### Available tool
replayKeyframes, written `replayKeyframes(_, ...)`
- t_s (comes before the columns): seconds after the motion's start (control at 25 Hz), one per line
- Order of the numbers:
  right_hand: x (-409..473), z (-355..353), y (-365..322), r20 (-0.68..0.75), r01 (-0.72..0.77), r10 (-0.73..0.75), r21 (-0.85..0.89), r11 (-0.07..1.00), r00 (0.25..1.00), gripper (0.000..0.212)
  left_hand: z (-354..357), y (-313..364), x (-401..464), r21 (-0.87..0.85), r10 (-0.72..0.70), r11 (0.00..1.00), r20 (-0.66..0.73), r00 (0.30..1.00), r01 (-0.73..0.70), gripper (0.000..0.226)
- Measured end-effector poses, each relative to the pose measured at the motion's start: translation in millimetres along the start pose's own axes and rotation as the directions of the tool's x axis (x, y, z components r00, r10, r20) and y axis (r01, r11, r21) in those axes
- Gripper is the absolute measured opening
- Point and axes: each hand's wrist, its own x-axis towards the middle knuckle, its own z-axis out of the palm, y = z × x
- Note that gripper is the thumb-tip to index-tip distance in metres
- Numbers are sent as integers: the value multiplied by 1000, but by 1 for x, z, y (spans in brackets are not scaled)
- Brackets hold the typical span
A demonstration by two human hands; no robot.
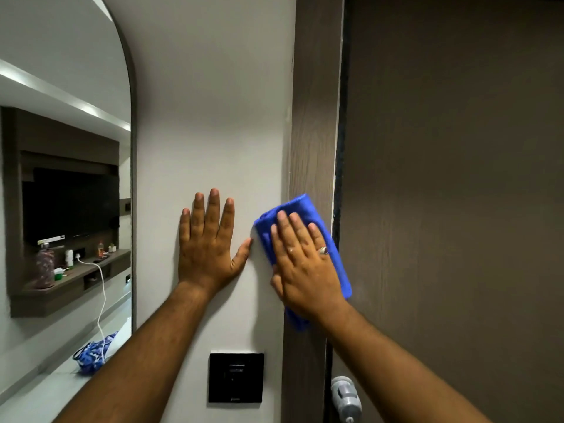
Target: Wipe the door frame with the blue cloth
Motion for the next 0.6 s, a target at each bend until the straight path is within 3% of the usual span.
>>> replayKeyframes(0.12, -44, 8, -8, 19, 114, -114, 1, 993, 993, 76, -2, -7, -10, 21, 38, 999, 44, 998, -39, 81)
replayKeyframes(0.32, -43, 0, -3, -113, 2, 20, 197, 980, 993, 64, -5, -16, -23, 58, 84, 994, 70, 994, -88, 77)
replayKeyframes(0.4, -42, 0, -6, -185, -159, 216, 280, 947, 959, 59, -4, -15, -26, 46, 57, 997, 68, 996, -60, 76)
replayKeyframes(0.48, -44, -3, -8, -187, -420, 507, 365, 831, 841, 60, -2, -15, -29, 23, 42, 999, 75, 996, -44, 77)
replayKeyframes(0.6, -50, -10, -7, -12, -644, 737, 478, 598, 676, 81, -3, -15, -27, -8, 28, 1000, 111, 993, -28, 77)
